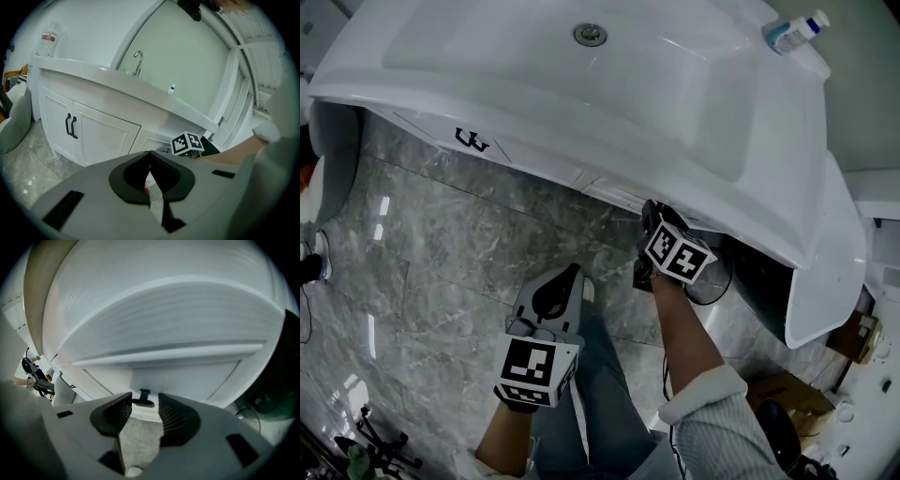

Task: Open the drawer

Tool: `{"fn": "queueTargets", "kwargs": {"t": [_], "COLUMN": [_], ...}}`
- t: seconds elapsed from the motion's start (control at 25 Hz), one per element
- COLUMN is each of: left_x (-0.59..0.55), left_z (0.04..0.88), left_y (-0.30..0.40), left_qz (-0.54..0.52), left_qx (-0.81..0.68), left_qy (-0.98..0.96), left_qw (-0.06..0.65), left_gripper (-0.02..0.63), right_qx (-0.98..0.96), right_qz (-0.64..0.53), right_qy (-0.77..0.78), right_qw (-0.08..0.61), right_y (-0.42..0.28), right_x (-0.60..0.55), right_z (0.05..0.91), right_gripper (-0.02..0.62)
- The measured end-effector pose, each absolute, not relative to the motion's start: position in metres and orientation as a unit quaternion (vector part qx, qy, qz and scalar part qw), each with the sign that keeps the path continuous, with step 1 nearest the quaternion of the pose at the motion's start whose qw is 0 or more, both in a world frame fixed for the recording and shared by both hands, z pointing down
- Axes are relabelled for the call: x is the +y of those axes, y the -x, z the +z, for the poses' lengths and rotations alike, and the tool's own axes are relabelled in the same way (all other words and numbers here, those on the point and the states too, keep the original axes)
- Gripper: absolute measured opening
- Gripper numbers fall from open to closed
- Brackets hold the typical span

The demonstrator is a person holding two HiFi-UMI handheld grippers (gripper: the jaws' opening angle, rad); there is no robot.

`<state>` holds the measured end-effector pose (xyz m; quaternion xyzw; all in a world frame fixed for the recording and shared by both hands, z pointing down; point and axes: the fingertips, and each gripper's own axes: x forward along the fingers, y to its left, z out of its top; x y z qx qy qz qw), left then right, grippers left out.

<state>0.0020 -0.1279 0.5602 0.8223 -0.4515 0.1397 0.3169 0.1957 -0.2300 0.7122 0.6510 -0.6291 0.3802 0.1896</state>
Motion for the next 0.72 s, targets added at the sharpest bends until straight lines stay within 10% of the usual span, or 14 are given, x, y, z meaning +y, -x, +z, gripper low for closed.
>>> {"fn": "queueTargets", "kwargs": {"t": [0.72], "left_x": [-0.127], "left_z": [0.565], "left_y": [0.015], "left_qz": [0.148], "left_qx": [-0.458], "left_qy": [-0.82], "left_qw": [0.312], "left_gripper": [0.017], "right_qx": [-0.605], "right_qz": [0.393], "right_qy": [-0.664], "right_qw": [0.196], "right_y": [-0.194], "right_x": [-0.228], "right_z": [0.718], "right_gripper": [0.14]}}
